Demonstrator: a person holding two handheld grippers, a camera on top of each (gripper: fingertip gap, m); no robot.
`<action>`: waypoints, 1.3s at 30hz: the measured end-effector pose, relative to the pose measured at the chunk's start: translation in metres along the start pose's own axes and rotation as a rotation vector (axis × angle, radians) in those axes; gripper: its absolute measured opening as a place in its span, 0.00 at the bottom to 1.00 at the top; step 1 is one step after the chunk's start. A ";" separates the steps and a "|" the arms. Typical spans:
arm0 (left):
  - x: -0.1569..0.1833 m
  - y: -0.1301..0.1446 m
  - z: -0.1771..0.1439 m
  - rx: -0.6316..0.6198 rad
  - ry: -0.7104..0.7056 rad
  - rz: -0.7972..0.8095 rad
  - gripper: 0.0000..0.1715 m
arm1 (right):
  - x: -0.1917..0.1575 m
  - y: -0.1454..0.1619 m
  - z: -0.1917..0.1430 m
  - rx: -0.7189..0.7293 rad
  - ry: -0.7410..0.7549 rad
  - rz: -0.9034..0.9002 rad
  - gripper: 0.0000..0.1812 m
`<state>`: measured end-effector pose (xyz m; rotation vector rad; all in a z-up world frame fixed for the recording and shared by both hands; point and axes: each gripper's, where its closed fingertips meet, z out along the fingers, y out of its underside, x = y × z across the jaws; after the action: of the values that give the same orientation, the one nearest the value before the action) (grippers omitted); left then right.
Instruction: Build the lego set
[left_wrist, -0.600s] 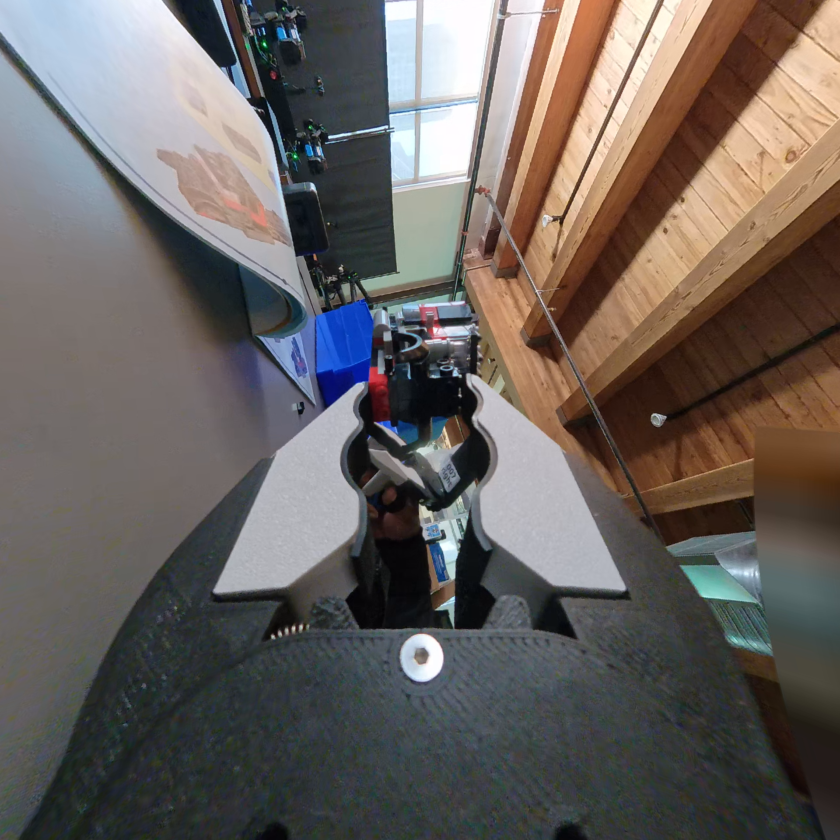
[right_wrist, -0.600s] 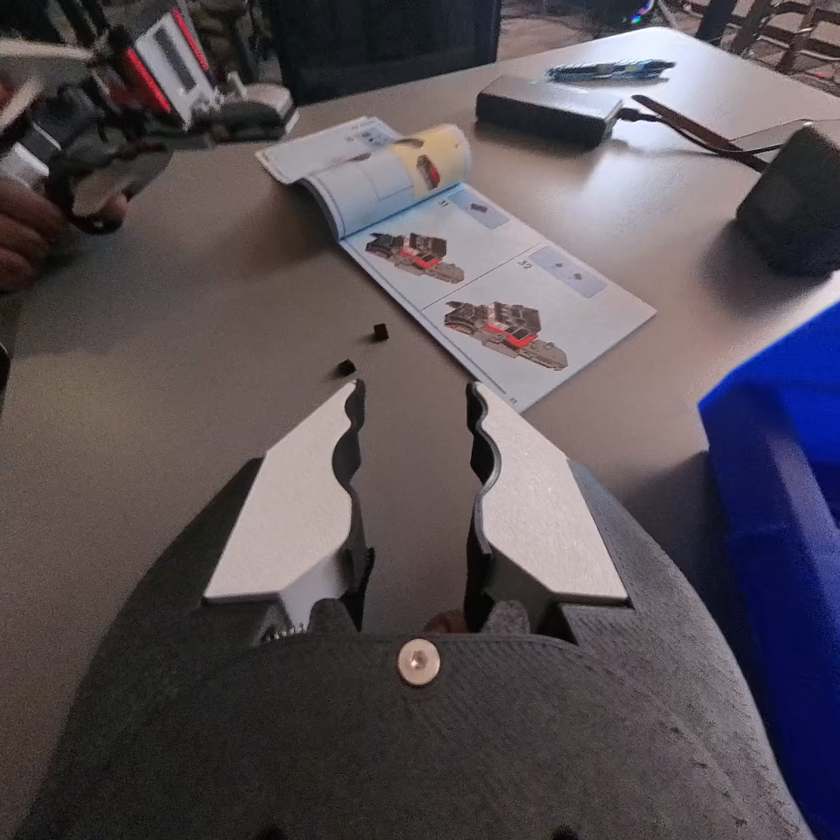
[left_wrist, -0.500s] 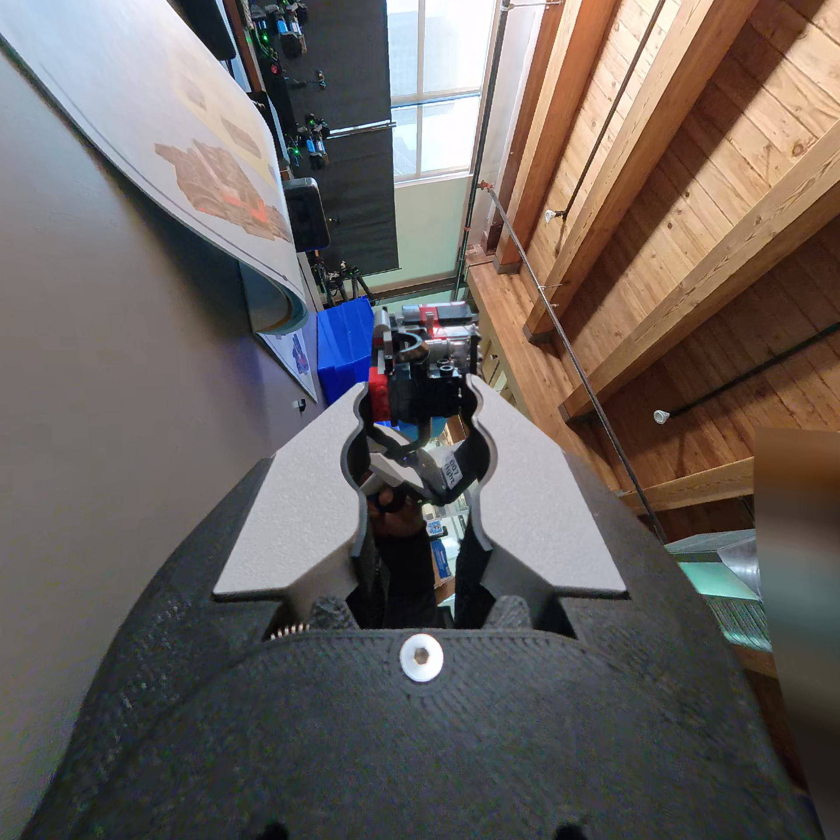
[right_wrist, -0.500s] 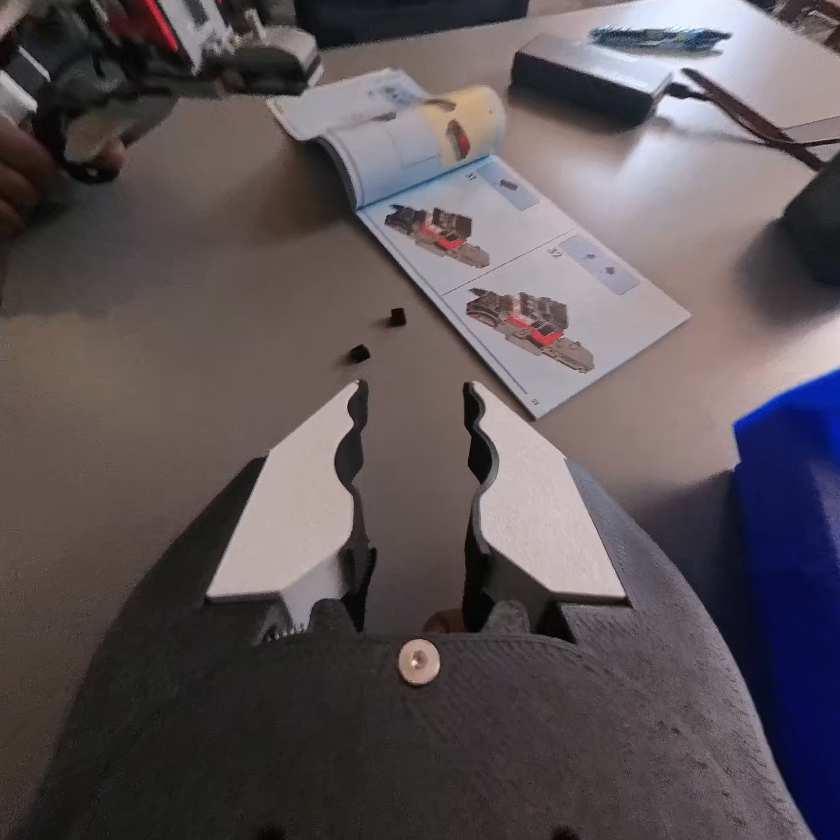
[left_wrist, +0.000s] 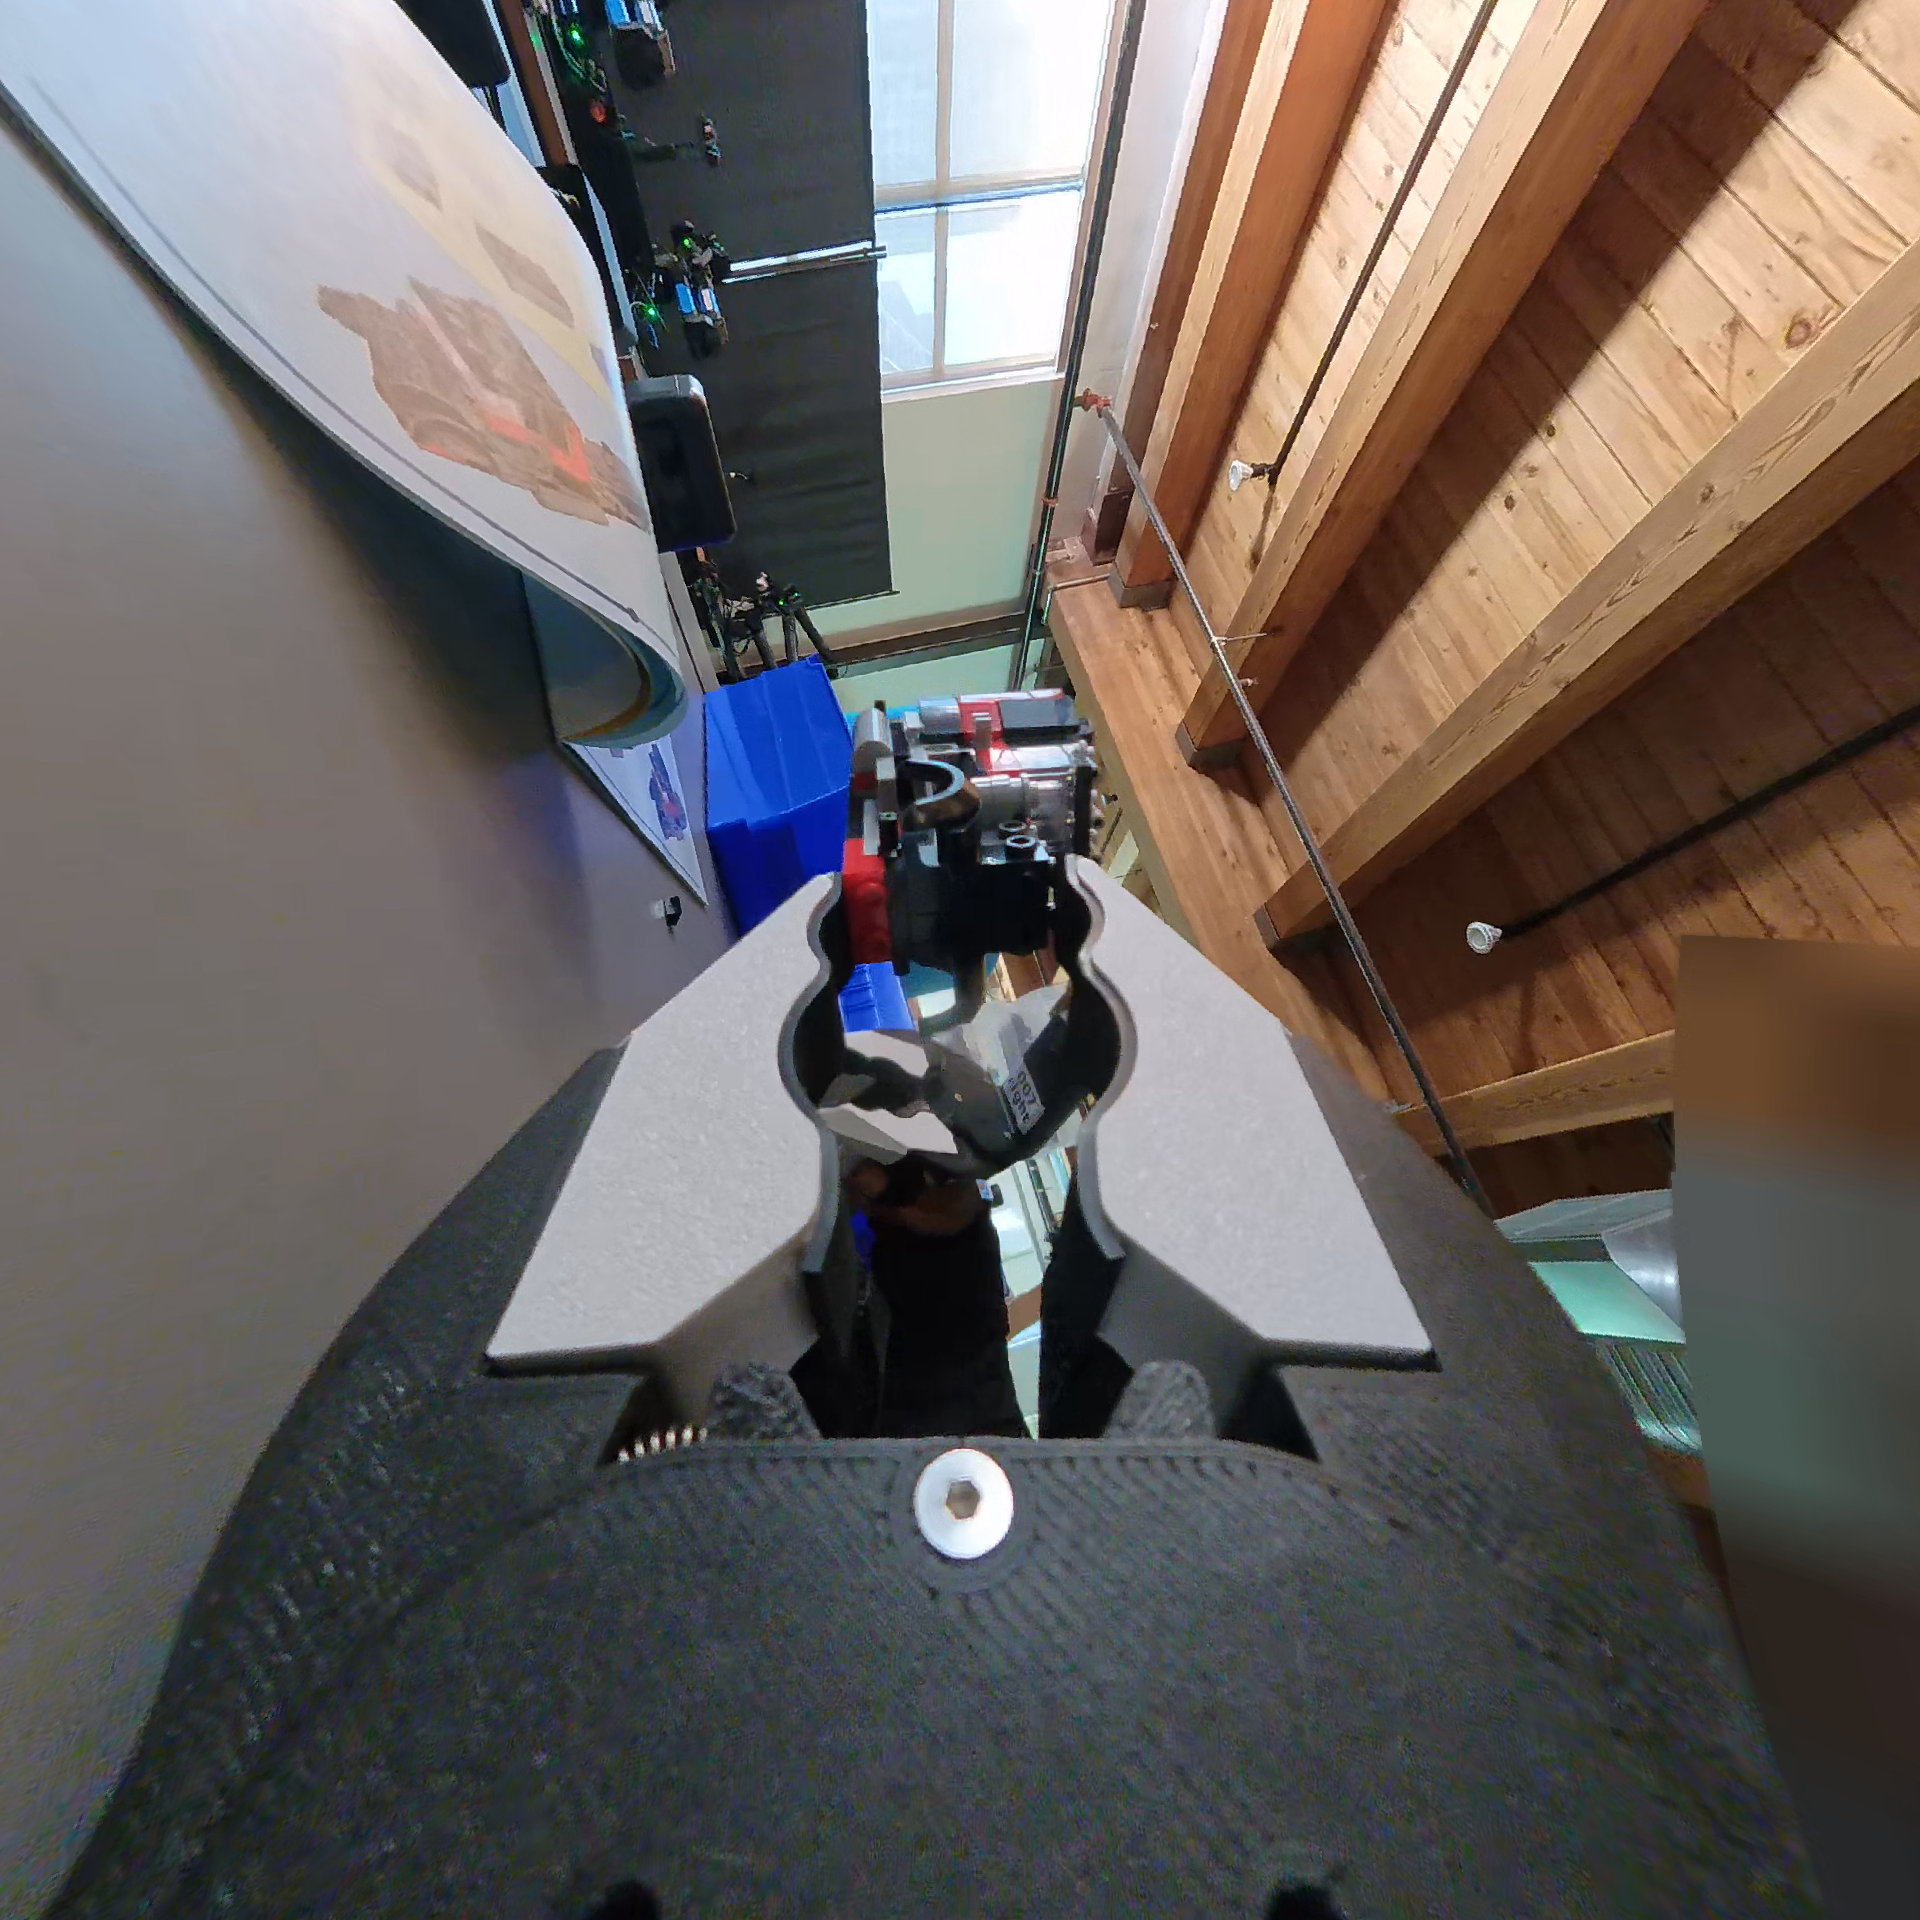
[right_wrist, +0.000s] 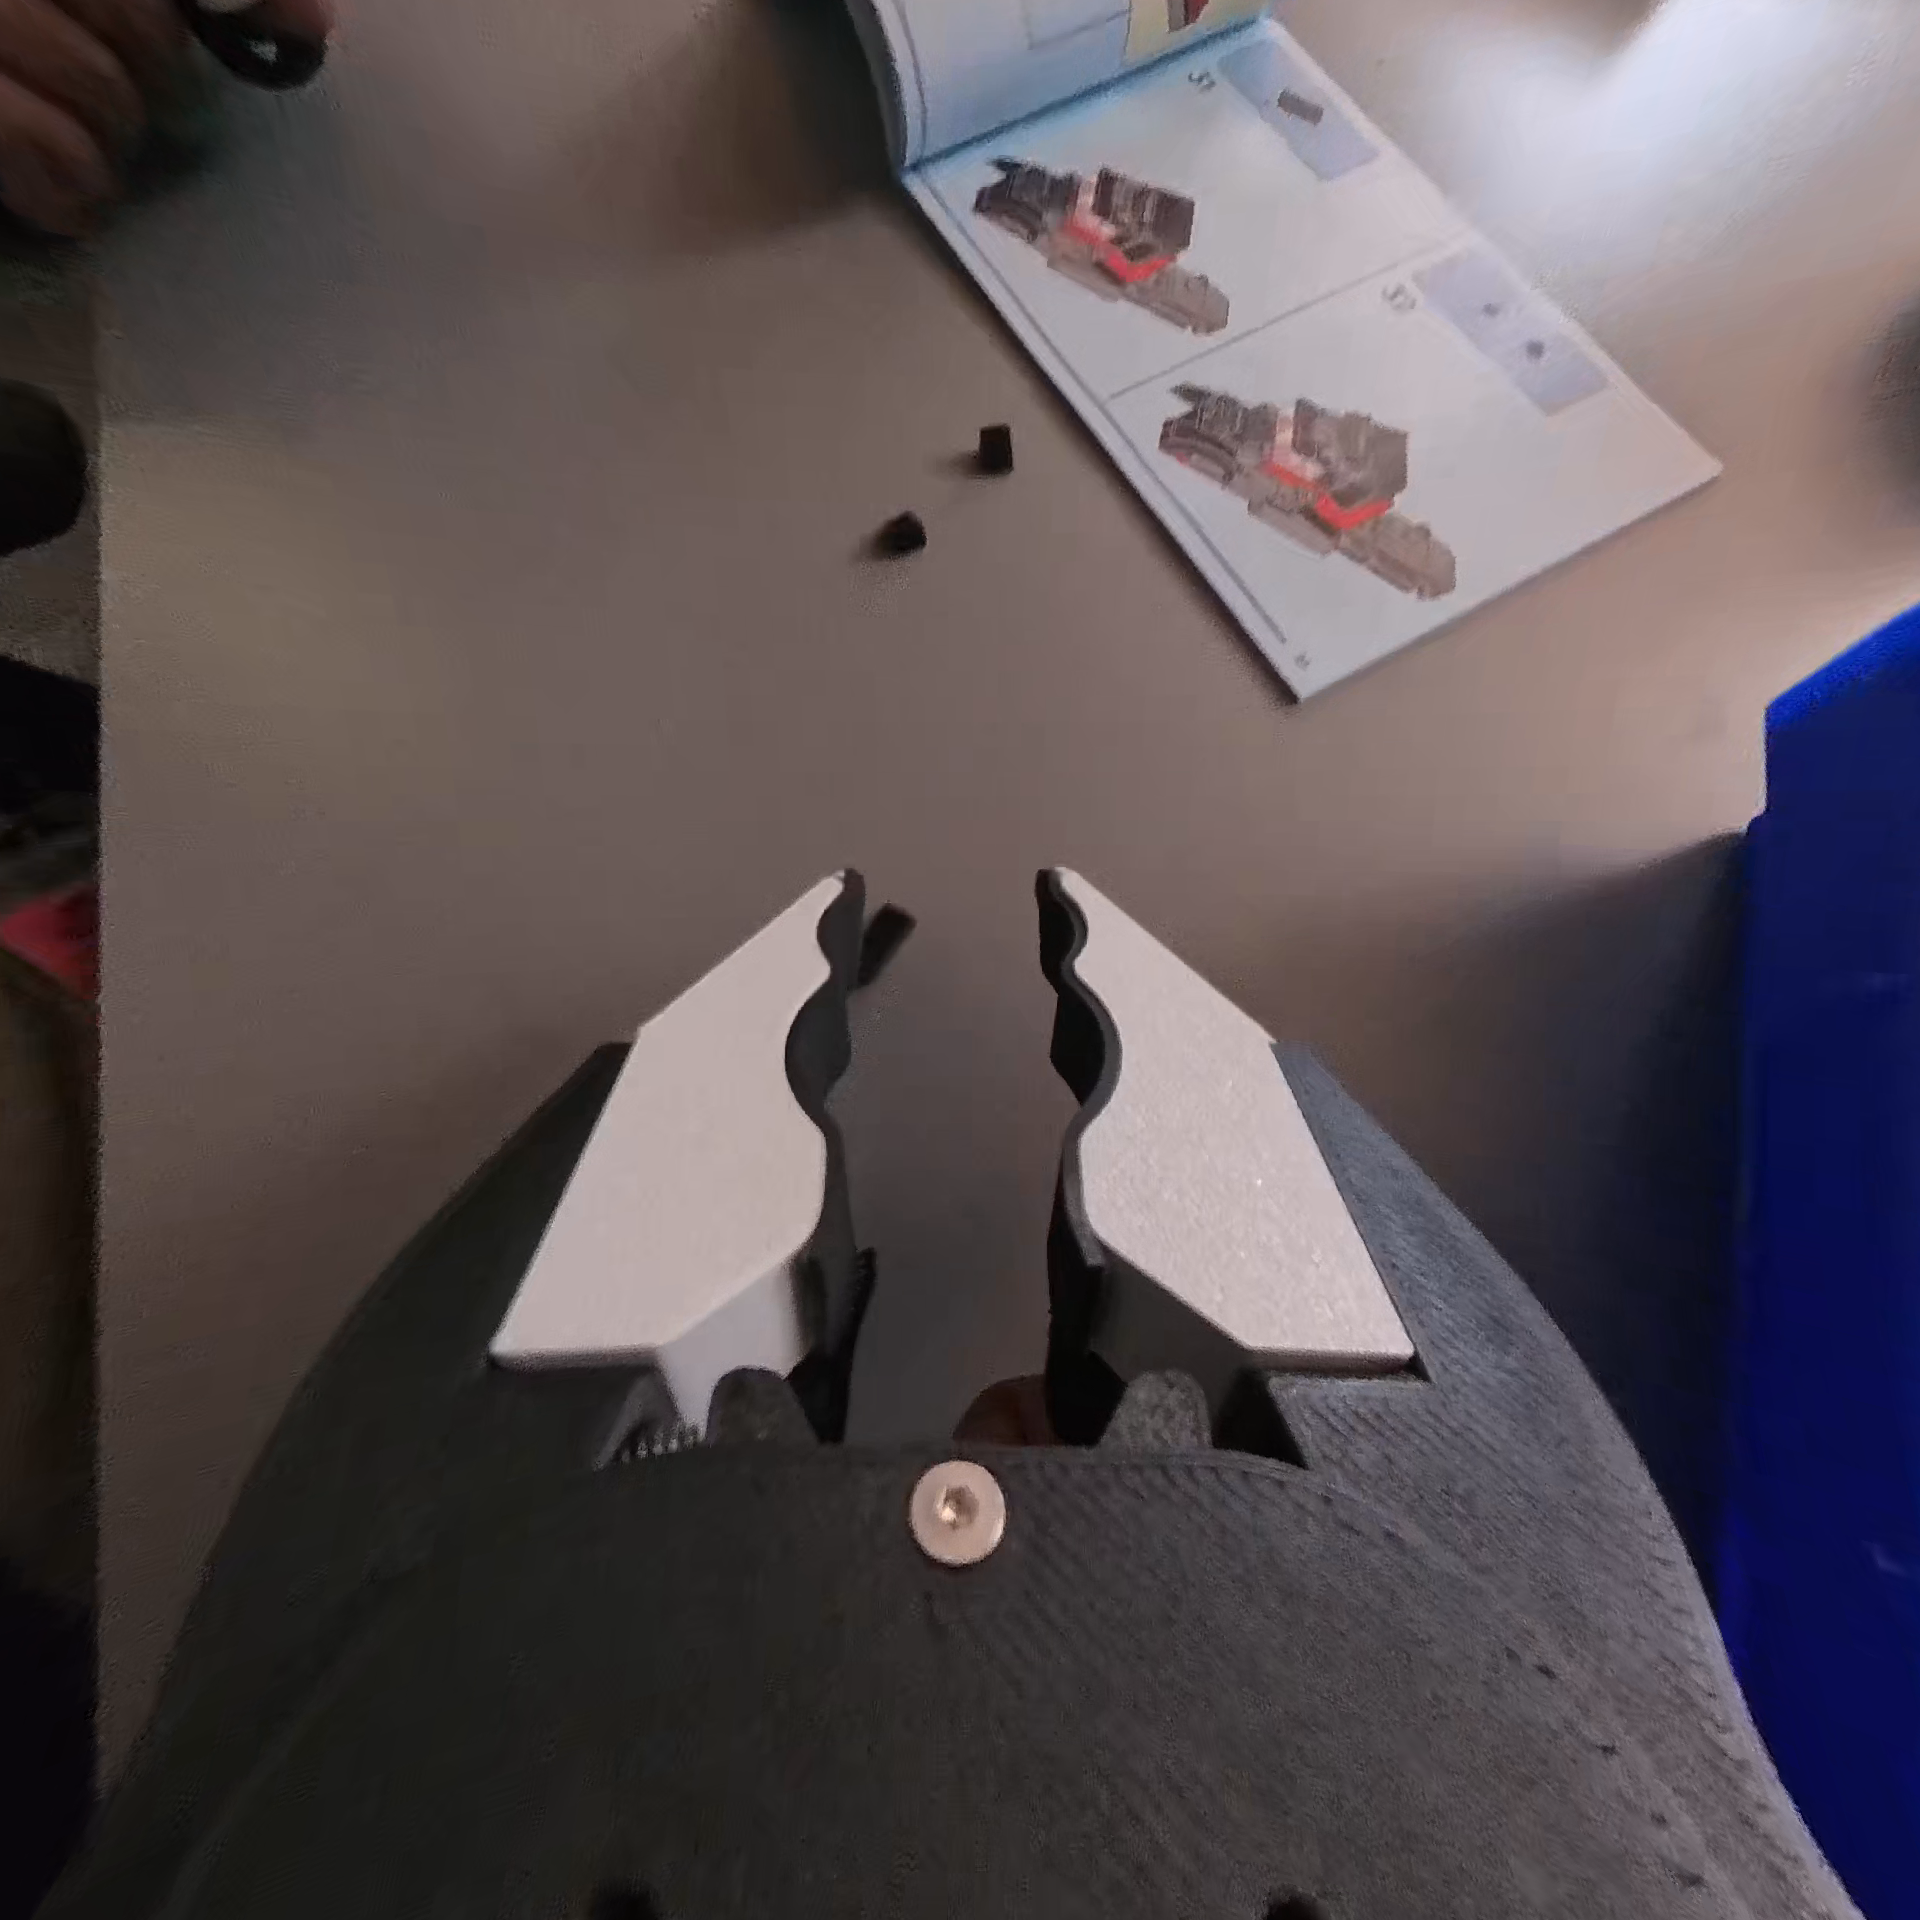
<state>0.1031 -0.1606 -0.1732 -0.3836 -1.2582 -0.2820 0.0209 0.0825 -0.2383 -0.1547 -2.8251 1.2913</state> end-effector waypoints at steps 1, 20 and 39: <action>0.000 0.000 0.000 0.000 -0.001 -0.001 0.22 | -0.002 0.004 -0.003 -0.008 -0.013 -0.002 0.19; -0.001 0.002 0.001 -0.007 -0.015 0.011 0.22 | -0.018 0.020 0.007 -0.116 -0.230 -0.182 0.15; -0.002 0.002 0.002 -0.010 -0.014 0.007 0.23 | -0.017 0.018 0.012 -0.240 -0.337 -0.238 0.11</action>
<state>0.1017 -0.1584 -0.1750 -0.3990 -1.2697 -0.2795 0.0385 0.0835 -0.2594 0.4220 -3.1433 1.0088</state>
